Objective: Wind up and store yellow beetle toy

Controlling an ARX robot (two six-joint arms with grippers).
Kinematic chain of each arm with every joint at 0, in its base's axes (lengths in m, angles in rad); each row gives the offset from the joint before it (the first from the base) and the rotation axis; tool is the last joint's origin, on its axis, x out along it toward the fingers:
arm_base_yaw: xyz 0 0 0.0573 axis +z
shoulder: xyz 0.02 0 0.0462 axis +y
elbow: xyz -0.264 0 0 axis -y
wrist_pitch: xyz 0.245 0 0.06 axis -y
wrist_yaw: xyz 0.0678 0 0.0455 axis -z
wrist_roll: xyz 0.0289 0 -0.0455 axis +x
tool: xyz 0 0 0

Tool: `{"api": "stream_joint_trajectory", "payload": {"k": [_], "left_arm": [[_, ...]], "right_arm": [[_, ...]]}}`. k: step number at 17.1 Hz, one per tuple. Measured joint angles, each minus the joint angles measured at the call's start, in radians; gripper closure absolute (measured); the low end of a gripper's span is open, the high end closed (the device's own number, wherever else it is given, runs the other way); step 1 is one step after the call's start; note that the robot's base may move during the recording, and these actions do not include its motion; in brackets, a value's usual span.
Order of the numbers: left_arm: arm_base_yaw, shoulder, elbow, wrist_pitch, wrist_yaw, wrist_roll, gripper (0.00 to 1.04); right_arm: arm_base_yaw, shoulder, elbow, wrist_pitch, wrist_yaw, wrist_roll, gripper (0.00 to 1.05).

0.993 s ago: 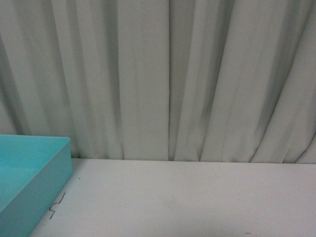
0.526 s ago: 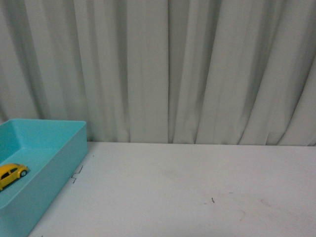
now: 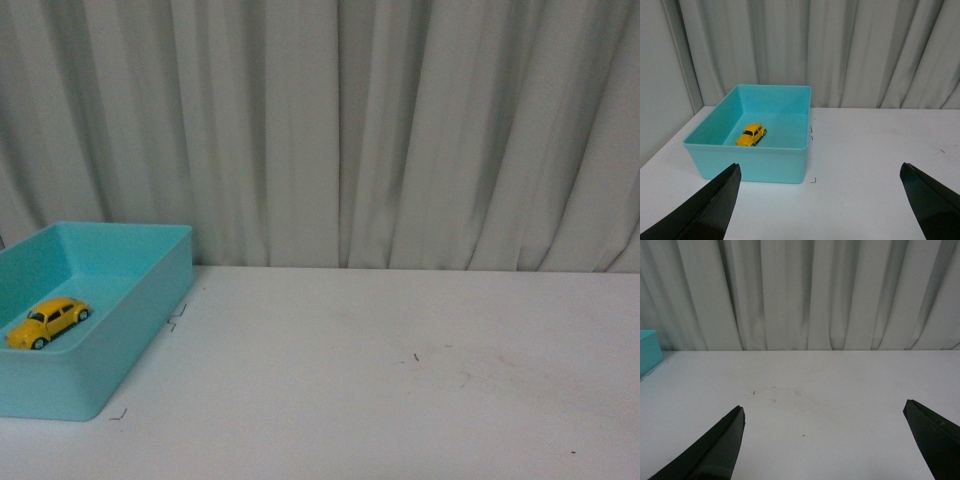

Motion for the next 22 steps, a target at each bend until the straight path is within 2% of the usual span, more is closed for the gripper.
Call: {"api": "stream_joint_trajectory", "payload": {"k": [22], "left_arm": [[0.000, 0.000, 0.000, 0.000, 0.000, 0.000, 0.07]], "right_arm": [[0.000, 0.000, 0.000, 0.000, 0.000, 0.000, 0.07]]}}
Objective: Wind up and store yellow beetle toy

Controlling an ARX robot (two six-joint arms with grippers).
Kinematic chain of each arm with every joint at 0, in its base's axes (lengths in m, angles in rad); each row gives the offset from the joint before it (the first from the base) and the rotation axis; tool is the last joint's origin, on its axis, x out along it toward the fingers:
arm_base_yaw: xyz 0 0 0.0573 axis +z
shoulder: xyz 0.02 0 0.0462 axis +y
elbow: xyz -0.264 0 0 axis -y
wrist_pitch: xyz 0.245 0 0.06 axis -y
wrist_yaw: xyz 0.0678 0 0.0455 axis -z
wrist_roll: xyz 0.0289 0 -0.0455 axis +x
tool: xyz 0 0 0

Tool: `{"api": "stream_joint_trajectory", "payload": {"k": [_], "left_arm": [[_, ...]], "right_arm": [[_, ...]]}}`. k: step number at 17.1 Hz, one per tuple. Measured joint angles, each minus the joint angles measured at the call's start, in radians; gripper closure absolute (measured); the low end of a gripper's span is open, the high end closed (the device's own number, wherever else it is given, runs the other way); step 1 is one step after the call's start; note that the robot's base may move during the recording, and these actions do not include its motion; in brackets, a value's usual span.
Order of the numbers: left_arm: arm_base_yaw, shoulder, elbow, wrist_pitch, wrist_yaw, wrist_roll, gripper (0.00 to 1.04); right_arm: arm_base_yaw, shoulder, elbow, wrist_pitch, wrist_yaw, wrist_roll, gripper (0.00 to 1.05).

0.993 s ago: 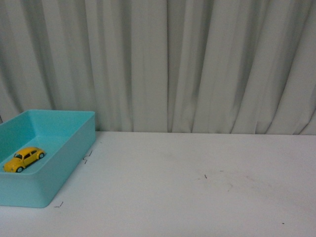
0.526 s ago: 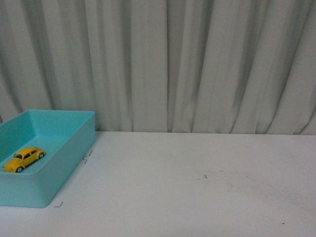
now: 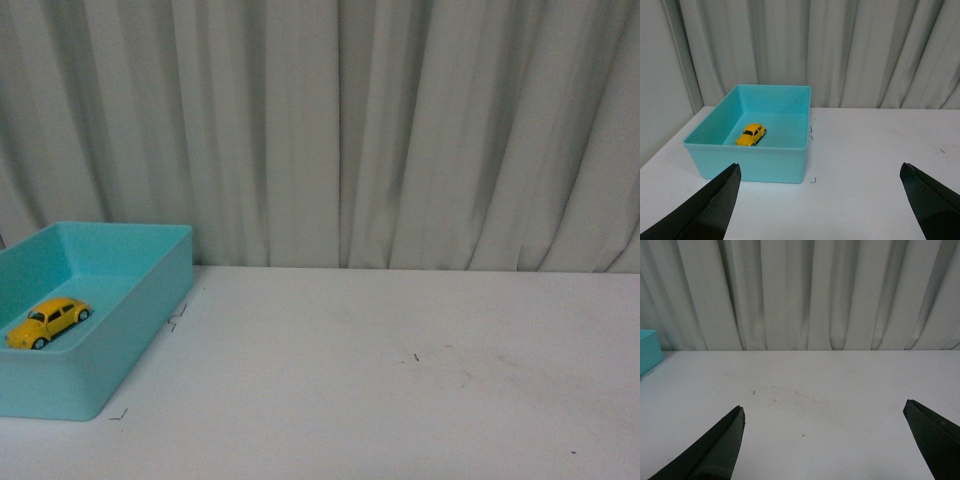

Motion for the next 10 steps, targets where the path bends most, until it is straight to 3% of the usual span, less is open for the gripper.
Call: {"api": "stream_joint_trajectory", "payload": {"k": [10], "left_arm": [[0.000, 0.000, 0.000, 0.000, -0.001, -0.002, 0.07]], "right_arm": [[0.000, 0.000, 0.000, -0.001, 0.000, 0.000, 0.07]]}}
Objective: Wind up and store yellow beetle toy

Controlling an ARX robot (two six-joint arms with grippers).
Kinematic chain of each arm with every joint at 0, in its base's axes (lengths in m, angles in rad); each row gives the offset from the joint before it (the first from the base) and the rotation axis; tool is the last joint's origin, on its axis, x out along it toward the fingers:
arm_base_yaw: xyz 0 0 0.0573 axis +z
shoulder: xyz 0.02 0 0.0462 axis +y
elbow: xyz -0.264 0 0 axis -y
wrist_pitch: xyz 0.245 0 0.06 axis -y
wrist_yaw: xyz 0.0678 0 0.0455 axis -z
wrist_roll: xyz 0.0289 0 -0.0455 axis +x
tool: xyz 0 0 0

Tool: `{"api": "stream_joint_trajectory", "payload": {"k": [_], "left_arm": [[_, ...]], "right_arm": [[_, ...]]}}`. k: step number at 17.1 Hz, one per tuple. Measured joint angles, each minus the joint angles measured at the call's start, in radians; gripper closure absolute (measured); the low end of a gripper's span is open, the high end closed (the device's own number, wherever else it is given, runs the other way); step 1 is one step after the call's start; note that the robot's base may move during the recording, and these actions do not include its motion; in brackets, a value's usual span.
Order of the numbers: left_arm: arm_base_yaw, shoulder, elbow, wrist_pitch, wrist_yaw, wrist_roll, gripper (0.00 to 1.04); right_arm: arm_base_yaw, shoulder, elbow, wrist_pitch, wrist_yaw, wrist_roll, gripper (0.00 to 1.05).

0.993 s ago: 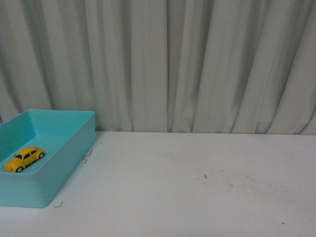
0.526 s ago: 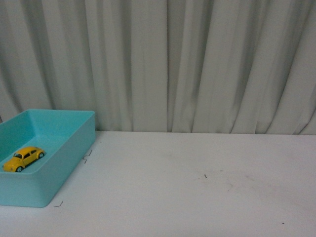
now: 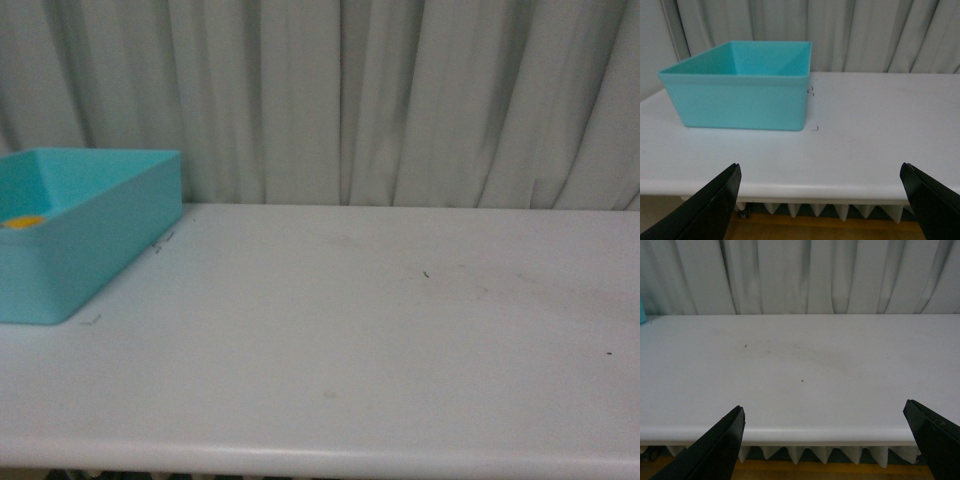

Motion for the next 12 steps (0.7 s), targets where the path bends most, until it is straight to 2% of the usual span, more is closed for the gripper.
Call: {"api": "stream_joint_trajectory", "payload": {"k": [12], "left_arm": [[0.000, 0.000, 0.000, 0.000, 0.001, -0.001, 0.07]], "right_arm": [[0.000, 0.000, 0.000, 0.000, 0.001, 0.004, 0.07]]}}
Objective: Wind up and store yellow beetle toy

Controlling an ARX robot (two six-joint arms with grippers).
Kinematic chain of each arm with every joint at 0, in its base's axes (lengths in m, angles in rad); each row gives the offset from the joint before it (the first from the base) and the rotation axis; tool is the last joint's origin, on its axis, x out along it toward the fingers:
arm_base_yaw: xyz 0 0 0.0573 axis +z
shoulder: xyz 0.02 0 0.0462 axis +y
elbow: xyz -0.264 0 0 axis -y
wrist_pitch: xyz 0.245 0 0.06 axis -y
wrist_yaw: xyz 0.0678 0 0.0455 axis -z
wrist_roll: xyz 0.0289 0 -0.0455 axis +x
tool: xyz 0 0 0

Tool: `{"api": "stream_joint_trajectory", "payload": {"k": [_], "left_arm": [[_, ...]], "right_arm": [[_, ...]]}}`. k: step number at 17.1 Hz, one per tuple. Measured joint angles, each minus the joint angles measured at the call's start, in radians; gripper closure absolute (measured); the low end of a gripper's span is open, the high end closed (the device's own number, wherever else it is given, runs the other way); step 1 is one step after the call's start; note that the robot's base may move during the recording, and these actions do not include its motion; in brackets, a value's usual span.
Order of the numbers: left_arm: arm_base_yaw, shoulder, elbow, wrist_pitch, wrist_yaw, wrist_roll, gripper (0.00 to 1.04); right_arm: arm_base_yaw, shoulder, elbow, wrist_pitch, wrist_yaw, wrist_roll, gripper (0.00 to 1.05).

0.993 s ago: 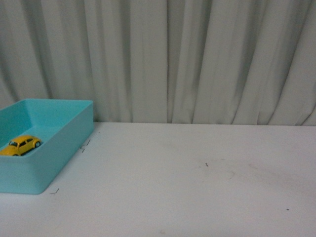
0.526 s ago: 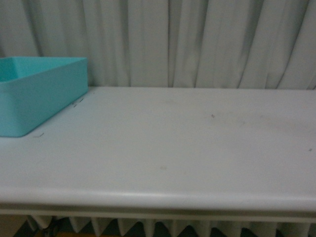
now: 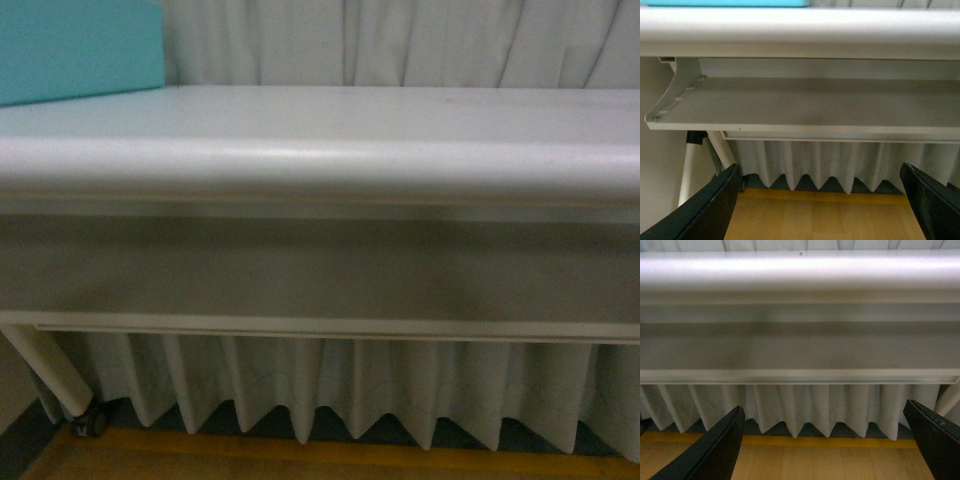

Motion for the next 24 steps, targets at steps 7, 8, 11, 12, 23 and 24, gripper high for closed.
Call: {"api": "stream_joint_trajectory", "payload": {"k": [7, 8, 11, 12, 23, 24], "left_arm": [[0.000, 0.000, 0.000, -0.003, 0.000, 0.000, 0.07], [0.000, 0.000, 0.000, -0.003, 0.000, 0.000, 0.07], [0.000, 0.000, 0.000, -0.003, 0.000, 0.000, 0.07], [0.000, 0.000, 0.000, -0.003, 0.000, 0.000, 0.07], [0.000, 0.000, 0.000, -0.003, 0.000, 0.000, 0.07], [0.000, 0.000, 0.000, -0.003, 0.000, 0.000, 0.07]], "right_arm": [[0.000, 0.000, 0.000, -0.002, 0.000, 0.000, 0.07], [0.000, 0.000, 0.000, -0.002, 0.000, 0.000, 0.07], [0.000, 0.000, 0.000, -0.001, 0.000, 0.000, 0.07], [0.000, 0.000, 0.000, -0.001, 0.000, 0.000, 0.07], [0.000, 0.000, 0.000, -0.001, 0.000, 0.000, 0.07], [0.000, 0.000, 0.000, -0.001, 0.000, 0.000, 0.07]]}}
